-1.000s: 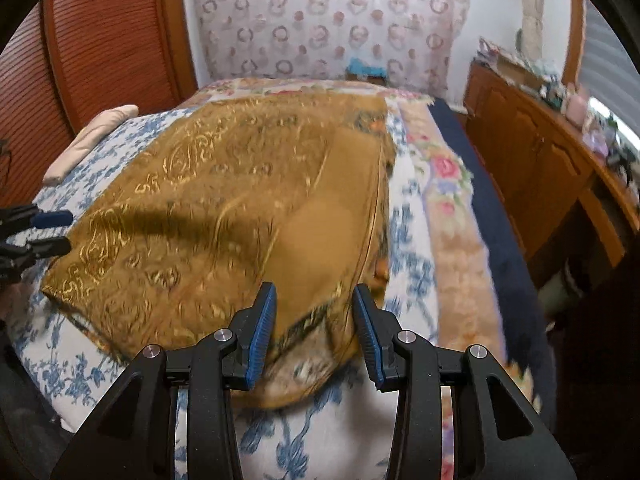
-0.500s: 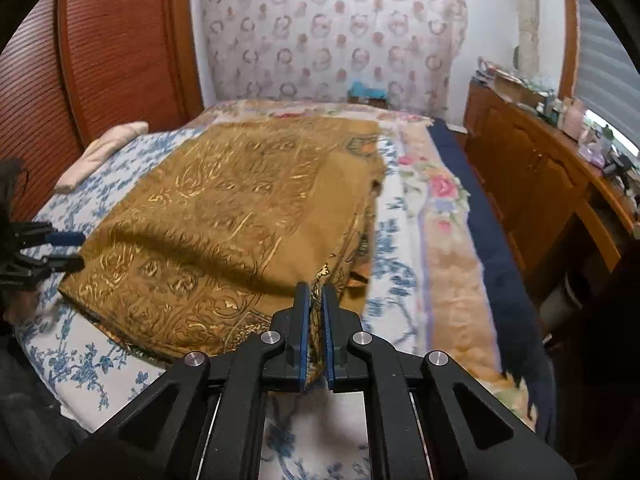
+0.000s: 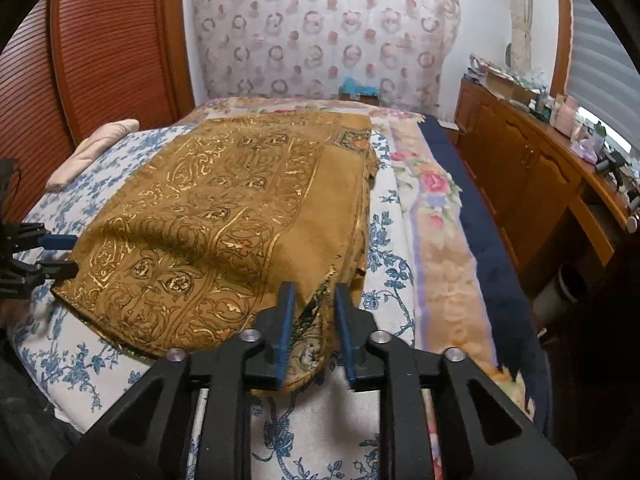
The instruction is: Fold small clothes
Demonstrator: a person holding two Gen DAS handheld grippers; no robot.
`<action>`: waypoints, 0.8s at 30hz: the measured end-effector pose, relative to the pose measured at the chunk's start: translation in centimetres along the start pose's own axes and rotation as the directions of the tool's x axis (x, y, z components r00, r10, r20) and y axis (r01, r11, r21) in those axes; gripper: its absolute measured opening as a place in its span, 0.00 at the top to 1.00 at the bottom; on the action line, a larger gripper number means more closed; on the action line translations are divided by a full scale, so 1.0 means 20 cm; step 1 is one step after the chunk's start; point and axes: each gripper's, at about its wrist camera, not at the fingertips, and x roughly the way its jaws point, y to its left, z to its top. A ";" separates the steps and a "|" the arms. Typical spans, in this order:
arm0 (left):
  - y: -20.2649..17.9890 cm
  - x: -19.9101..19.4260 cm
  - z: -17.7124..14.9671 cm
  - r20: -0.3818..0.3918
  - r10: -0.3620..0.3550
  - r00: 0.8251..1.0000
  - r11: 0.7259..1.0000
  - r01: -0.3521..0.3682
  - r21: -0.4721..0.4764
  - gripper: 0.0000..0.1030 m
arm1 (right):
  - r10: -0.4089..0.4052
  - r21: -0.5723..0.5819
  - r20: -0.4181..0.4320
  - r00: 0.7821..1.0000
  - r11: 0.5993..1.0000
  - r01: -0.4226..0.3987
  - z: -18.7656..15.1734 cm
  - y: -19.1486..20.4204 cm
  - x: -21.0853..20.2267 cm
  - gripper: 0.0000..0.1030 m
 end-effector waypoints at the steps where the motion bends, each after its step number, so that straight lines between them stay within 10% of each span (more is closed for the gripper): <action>1: 0.00 0.00 0.00 0.001 -0.004 1.000 1.000 0.004 0.000 0.52 | 0.002 -0.003 0.003 1.000 1.000 -0.002 0.00 0.01 -0.01 0.67; 11: -0.02 -0.03 -0.03 -0.001 -0.104 0.995 0.994 0.104 -0.016 0.73 | -0.072 0.038 -0.051 0.996 0.997 0.074 -0.05 -0.03 0.11 0.43; 18: -0.01 -0.05 -0.01 -0.003 -0.154 0.988 0.988 0.154 -0.030 1.00 | 0.073 0.095 -0.041 0.996 0.993 -0.069 -0.06 -0.05 0.16 0.42; 24: 0.00 -0.21 0.13 0.118 -0.204 0.972 0.978 0.209 -0.025 1.00 | 0.131 0.041 -0.042 0.990 0.991 -0.129 -0.03 0.01 0.15 0.95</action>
